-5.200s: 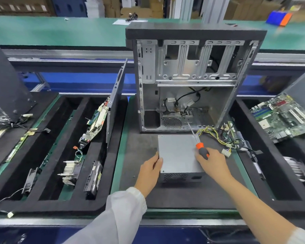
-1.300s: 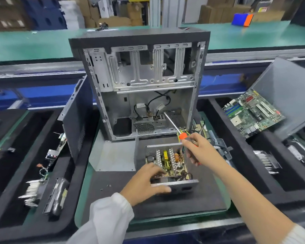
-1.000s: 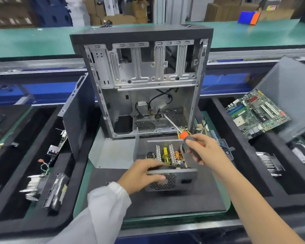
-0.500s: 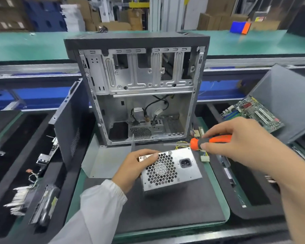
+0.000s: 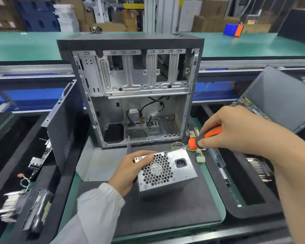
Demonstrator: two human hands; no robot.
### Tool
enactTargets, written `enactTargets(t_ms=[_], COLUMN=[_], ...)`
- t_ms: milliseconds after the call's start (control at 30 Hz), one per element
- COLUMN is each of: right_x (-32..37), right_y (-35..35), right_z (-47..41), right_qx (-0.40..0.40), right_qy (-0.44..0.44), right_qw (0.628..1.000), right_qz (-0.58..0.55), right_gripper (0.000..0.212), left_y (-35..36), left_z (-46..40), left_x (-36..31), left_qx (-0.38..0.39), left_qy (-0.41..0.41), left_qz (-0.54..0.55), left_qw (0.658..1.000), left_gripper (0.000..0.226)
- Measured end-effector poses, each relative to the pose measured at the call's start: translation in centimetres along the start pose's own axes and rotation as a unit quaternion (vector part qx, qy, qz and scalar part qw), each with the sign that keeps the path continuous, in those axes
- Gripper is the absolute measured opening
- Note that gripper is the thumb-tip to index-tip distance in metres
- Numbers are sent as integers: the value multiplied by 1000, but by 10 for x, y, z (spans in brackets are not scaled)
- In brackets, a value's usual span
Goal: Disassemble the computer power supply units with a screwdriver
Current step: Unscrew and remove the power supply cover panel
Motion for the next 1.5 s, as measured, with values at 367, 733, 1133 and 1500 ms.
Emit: enactTargets(t_ms=[367,733,1133,1500], right_x=[3,20,63,87], right_y=[-2,-3,-8,9], right_z=[-1,-8,-51,-72], right_qx=[20,24,100,142], right_qy=[8,-20,-74,-208], right_qw=[1000,997,972,902], right_qz=[17,68,198,352], right_gripper=[17,22,42,37], left_y=[-2,-3,20,20], left_z=[-3,-9,-23,-34], left_x=[3,-2,-35,-38], left_qx=[7,14,117,97], left_qy=[2,16,128,157], left_qz=[3,-34,-311,-380], left_qw=[1000,999,934,906], left_gripper=[23,21,20,22])
Point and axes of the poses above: each hand's wrist, its own z-axis away from the middle knuckle, its own y-axis out of the palm, x = y × z, the point moved 2 cm from there along -z, towards the middle knuckle, and after that the axes turned 10 degrees about -x, right-handed, at the moved point
